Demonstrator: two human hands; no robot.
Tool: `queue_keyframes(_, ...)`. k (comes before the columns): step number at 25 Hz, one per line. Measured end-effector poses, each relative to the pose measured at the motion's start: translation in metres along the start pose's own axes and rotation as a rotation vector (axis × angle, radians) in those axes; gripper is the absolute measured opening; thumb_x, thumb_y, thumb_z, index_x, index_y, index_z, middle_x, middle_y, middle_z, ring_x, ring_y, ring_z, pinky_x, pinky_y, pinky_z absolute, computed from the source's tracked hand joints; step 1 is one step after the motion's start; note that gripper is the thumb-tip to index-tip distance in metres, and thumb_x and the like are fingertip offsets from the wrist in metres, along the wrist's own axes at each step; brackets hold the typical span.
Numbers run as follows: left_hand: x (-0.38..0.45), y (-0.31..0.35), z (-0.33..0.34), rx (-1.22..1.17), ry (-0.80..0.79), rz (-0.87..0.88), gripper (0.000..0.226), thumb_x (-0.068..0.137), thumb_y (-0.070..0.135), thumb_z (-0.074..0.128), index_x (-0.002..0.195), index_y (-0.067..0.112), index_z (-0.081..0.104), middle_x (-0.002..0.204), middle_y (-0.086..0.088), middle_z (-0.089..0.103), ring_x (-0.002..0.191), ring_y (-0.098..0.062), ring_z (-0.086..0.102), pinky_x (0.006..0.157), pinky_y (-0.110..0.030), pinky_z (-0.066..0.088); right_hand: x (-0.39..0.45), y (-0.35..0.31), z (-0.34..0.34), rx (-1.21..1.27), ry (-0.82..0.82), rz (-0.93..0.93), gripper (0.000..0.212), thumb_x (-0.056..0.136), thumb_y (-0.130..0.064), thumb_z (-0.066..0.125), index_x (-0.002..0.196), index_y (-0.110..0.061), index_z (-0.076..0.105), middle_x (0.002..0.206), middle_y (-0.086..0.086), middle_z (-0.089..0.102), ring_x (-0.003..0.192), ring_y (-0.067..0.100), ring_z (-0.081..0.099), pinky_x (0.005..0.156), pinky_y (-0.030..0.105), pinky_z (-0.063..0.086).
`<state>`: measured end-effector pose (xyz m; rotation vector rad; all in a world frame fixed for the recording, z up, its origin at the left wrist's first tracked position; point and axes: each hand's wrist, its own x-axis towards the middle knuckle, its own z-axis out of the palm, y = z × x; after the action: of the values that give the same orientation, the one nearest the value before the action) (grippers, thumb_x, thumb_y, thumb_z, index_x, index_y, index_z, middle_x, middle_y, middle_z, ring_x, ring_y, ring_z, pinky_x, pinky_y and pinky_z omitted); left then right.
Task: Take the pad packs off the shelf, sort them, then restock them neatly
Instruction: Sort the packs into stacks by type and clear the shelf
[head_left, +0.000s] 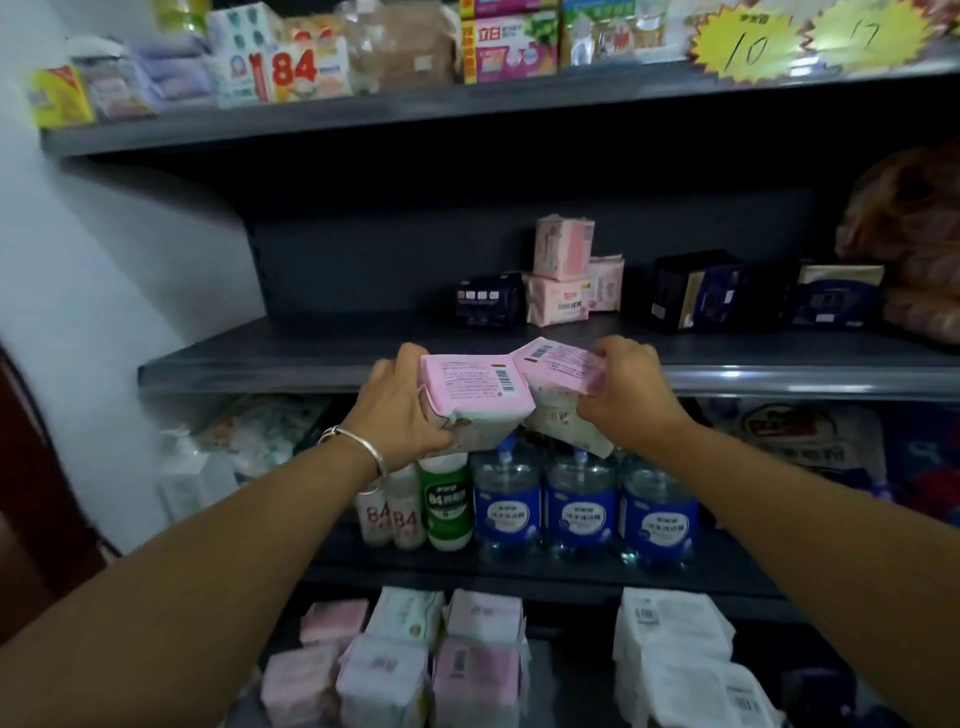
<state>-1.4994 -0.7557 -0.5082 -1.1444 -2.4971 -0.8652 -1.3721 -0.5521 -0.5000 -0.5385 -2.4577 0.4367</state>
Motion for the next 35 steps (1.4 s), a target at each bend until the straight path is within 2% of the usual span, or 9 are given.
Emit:
queue_keyframes(6,-0.092,-0.037,0.006,-0.118,-0.147,-0.083,0.071,0.065,0.005,0.076,0.122,0.013,0.034,0.103,-0.006,0.055,0.086,-0.023,0.058,0.064,-0.029,0.048,-0.077,-0.013,0.042,0.071,-0.162,0.031,0.058,0.079,-0.010,0.068,0.131,-0.002,0.045,0.129,0.016,0.049,0.122,0.030,0.042,0.098,0.033,0.040)
queue_keyframes(9,-0.140,-0.071,0.026,-0.147,-0.256,-0.158,0.064,0.065,0.000,0.076,0.115,0.013,0.039,0.102,-0.004,0.051,0.088,-0.018,0.054,0.060,-0.016,0.043,-0.110,-0.014,0.084,0.056,-0.278,0.029,0.059,0.078,-0.012,0.070,0.132,-0.004,0.046,0.129,0.013,0.050,0.120,0.027,0.045,0.095,0.031,0.040)
queue_keyframes(13,-0.195,-0.115,0.056,-0.057,-0.365,-0.238,0.059,0.059,0.005,0.079,0.102,0.017,0.039,0.102,-0.007,0.044,0.091,-0.023,0.050,0.067,-0.027,0.040,-0.147,-0.014,0.131,0.075,-0.416,0.002,0.052,0.078,-0.011,0.070,0.125,-0.002,0.050,0.124,0.016,0.054,0.113,0.028,0.050,0.088,0.030,0.042)
queue_keyframes(19,-0.225,-0.159,0.101,0.038,-0.556,-0.300,0.055,0.057,0.001,0.078,0.100,0.018,0.048,0.096,-0.002,0.053,0.087,-0.021,0.054,0.067,-0.027,0.048,-0.190,0.015,0.198,0.117,-0.590,0.033,0.053,0.077,-0.010,0.069,0.127,-0.004,0.050,0.125,0.012,0.054,0.113,0.023,0.051,0.083,0.014,0.036)
queue_keyframes(23,-0.231,-0.175,0.142,0.100,-0.592,-0.308,0.053,0.065,0.005,0.074,0.110,0.017,0.047,0.102,0.000,0.040,0.092,-0.017,0.046,0.075,-0.024,0.038,-0.208,0.041,0.226,0.155,-0.642,0.056,0.047,0.079,-0.005,0.068,0.123,0.000,0.052,0.125,0.014,0.053,0.113,0.024,0.050,0.078,0.008,0.032)
queue_keyframes(26,-0.232,-0.191,0.172,0.070,-0.516,-0.360,0.036,0.078,0.010,0.065,0.100,0.025,0.041,0.099,-0.002,0.042,0.093,-0.022,0.050,0.074,-0.027,0.037,-0.217,0.054,0.246,0.199,-0.627,0.079,0.052,0.080,-0.005,0.067,0.128,-0.006,0.048,0.130,0.011,0.049,0.117,0.021,0.047,0.083,0.006,0.030)
queue_keyframes(28,-0.234,-0.199,0.186,0.072,-0.434,-0.448,0.029,0.083,0.010,0.059,0.105,0.021,0.042,0.102,-0.006,0.042,0.094,-0.028,0.052,0.078,-0.033,0.042,-0.225,0.060,0.259,0.242,-0.621,0.090,0.052,0.083,-0.006,0.066,0.131,-0.010,0.046,0.131,0.006,0.047,0.119,0.018,0.048,0.089,0.010,0.035)
queue_keyframes(32,-0.244,-0.213,0.206,0.104,-0.383,-0.524,0.063,0.075,0.001,0.064,0.132,0.008,0.038,0.122,-0.020,0.044,0.110,-0.040,0.048,0.091,-0.042,0.043,-0.241,0.066,0.282,0.252,-0.612,-0.028,0.046,0.087,-0.007,0.061,0.130,-0.010,0.043,0.137,0.005,0.039,0.120,0.010,0.041,0.096,0.010,0.034)
queue_keyframes(35,-0.246,-0.216,0.214,0.074,-0.453,-0.555,0.096,0.067,-0.003,0.070,0.147,0.012,0.018,0.140,-0.020,0.029,0.124,-0.039,0.039,0.101,-0.044,0.040,-0.242,0.064,0.285,0.197,-0.606,-0.046,0.052,0.085,-0.012,0.065,0.131,-0.013,0.040,0.142,0.003,0.033,0.128,0.016,0.038,0.101,0.018,0.040)
